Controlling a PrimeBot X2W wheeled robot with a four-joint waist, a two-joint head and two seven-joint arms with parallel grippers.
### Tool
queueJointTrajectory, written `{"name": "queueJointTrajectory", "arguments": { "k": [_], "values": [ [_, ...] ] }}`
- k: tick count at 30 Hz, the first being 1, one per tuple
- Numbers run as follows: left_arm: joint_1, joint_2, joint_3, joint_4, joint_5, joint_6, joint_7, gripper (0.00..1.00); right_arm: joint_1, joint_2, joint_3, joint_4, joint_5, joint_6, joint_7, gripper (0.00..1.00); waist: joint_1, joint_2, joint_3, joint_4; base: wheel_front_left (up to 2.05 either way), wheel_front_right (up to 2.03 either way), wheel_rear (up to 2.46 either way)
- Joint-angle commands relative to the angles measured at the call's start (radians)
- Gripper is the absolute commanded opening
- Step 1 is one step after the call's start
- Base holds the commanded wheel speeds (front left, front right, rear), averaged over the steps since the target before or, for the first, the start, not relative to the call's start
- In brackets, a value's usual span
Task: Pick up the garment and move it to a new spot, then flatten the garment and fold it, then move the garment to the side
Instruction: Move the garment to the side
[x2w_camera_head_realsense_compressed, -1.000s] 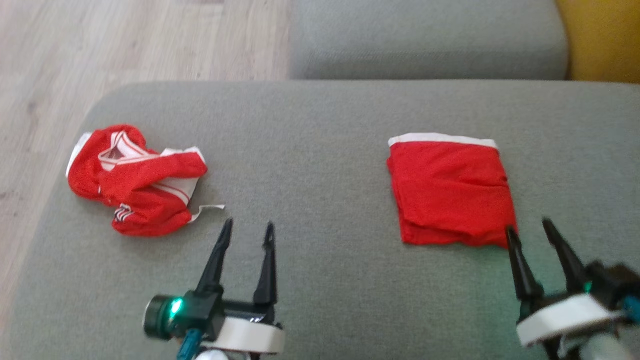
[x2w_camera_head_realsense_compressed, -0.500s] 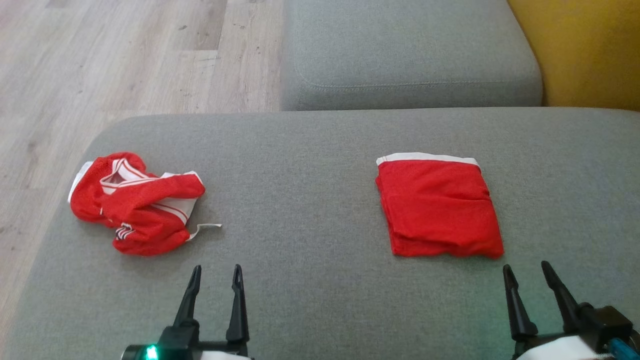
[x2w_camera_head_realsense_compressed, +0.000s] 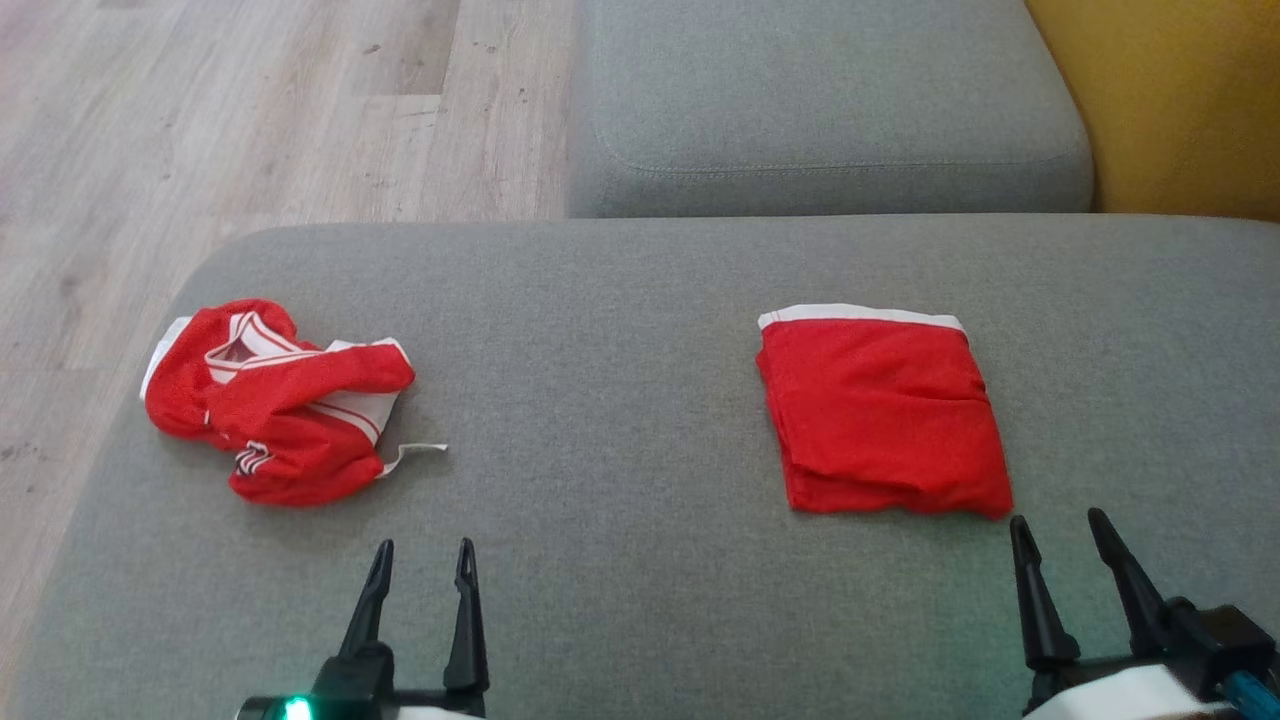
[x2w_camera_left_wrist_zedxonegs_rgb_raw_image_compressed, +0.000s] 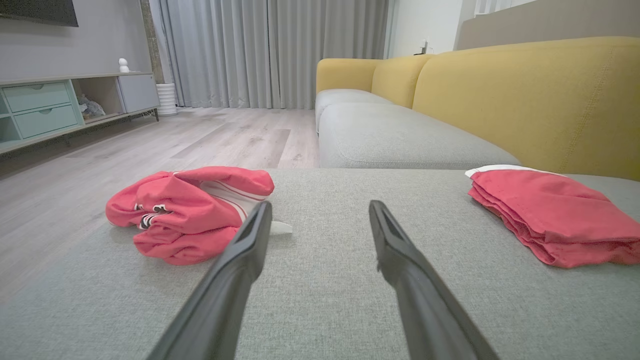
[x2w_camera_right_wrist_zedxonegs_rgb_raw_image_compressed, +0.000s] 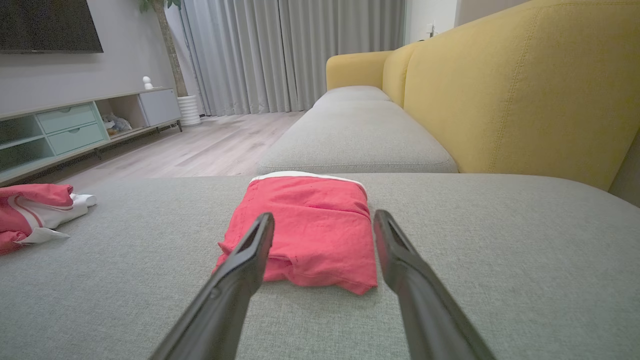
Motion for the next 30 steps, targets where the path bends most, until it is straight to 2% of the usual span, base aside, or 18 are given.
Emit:
{"name": "queueJointTrajectory", "arguments": {
  "k": [1,10,15,18,21,22,30],
  "values": [
    [-0.026,-0.004,0.044,-0.026,0.011,-0.001,-0.005,1.00,-0.029,-0.010,0.019,-0.036,0.009,-0.001,-0.011,1.00,0.0000,0.0000,0.001,0.001,0.00,0.00,0.00],
    [-0.031,-0.005,0.047,-0.022,0.036,0.002,-0.005,1.00,-0.048,-0.015,0.017,-0.020,0.038,-0.001,-0.011,1.00,0.0000,0.0000,0.026,0.000,0.00,0.00,0.00],
    [-0.045,-0.006,0.044,-0.040,0.047,0.006,-0.005,1.00,-0.117,-0.035,0.022,0.042,0.085,-0.001,-0.011,1.00,0.0000,0.0000,0.072,-0.003,0.00,0.00,0.00],
    [-0.056,-0.007,0.036,-0.048,0.049,0.006,-0.005,1.00,-0.184,-0.050,0.031,0.120,0.163,-0.001,-0.009,1.00,0.0000,0.0000,0.110,-0.003,0.00,0.00,0.00],
    [-0.080,-0.007,0.026,-0.058,0.052,0.009,-0.005,1.00,-0.287,-0.088,0.061,0.194,0.266,-0.001,0.051,1.00,0.0000,0.0000,0.160,-0.001,0.00,0.00,0.00],
    [-0.080,-0.007,0.026,-0.058,0.052,0.009,-0.005,1.00,-0.287,-0.088,0.061,0.194,0.266,-0.001,0.051,1.00,0.0000,0.0000,0.160,-0.001,0.00,0.00,0.00],
    [-0.142,-0.008,-0.025,-0.070,0.036,0.024,-0.005,1.00,-0.499,-0.229,0.158,0.310,0.504,-0.001,0.281,1.00,0.0000,0.0000,0.254,0.010,0.00,0.00,0.00]
  ]
}}
